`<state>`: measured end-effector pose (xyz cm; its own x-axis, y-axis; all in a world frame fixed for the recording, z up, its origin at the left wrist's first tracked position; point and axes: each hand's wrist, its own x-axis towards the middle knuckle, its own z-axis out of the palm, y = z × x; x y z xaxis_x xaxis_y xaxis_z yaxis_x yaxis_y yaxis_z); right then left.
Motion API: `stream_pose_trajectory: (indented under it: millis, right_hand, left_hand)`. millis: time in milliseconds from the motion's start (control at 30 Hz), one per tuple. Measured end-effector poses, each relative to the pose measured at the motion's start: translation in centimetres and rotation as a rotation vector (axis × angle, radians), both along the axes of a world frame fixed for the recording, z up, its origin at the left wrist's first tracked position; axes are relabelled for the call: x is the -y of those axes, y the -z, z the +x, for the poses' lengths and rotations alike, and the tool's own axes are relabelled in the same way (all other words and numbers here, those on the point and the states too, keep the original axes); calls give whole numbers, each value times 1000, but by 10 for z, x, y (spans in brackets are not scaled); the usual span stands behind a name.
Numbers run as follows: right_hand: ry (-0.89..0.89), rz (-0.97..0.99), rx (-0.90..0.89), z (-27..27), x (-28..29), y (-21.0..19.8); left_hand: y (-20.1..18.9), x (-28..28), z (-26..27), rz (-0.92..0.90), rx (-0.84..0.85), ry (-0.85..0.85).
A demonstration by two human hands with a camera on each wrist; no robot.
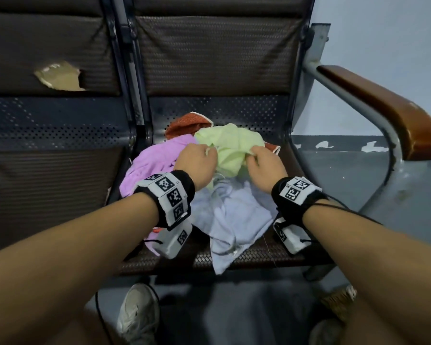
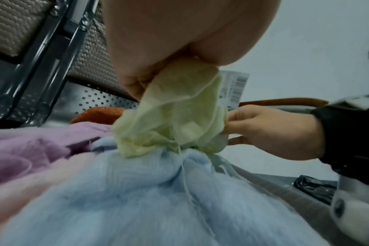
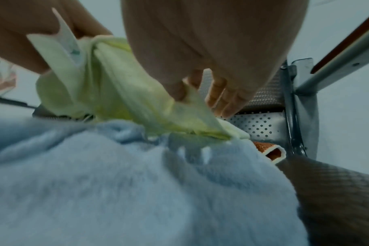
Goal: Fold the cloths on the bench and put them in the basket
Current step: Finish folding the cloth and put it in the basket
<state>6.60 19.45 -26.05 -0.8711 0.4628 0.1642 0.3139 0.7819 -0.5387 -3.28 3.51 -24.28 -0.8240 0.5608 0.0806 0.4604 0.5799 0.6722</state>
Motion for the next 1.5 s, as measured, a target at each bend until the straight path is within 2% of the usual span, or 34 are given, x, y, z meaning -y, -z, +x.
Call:
stream_pose_trajectory:
  millis: [67,133,200,267,433,500,633,700,733,833,900,1000,1067,1167,1233,1300,1367,1433,1500]
  right_hand:
    - [-20,-108,-102,4,5,-12]
    - [-108,-126,-174,12,12,-25]
    - [-203,-104,-227,19,18,-35]
    - [-230,-106,-228,27,19,-39]
    - [-155,-213,-163,49,-4,-33]
    - [-174,-193,-103,51,-11,-29]
    - [-153,67,219,47,-21,-12]
    - [-85,49,329,50,-27,-3]
    - [-45,-8,328,52,-30,-3]
    - [69,-212,79,56,-33,-16]
    - [94,-228,-124,58,-29,-30]
    - [-28,-197,-224,62,-16,-43]
    - [-154,-213,-217,67,-8,-46]
    - [-135,-133,-141,72,-12,-42]
    - [-23,-12,26,74,-24,-35]
    - [95,0,193,77,-35,-28]
    - [169,-107,166,79,-45,-24]
    - [225,-356,-76,79,-50,-28]
    - [276,-761,-378,76,-48,-37]
  left_hand:
    - [-6,3,3,45,25,-5]
    - [-9,1,14,48,53,158]
    - [-9,-5,28,20,6,321]
    - [-10,-11,37,25,-41,345]
    - [-23,-14,47,204,63,345]
    - [-25,-14,53,244,85,371]
    - [-31,-13,57,364,70,319]
    - [-32,-13,52,378,58,258]
    - [-31,-12,47,345,33,236]
    - [-20,-9,32,61,-125,156]
    - [-9,-8,27,-72,-115,129]
    - [4,-17,36,-69,-57,231]
    - [8,-24,41,-58,-104,259]
    - [0,-32,42,88,-106,183]
    - [-12,-35,41,267,-2,126]
    - [-26,-35,42,412,79,107]
    - [-34,-34,43,479,129,95]
    - [-33,-31,41,475,138,64]
    - [-29,-30,39,457,131,37]
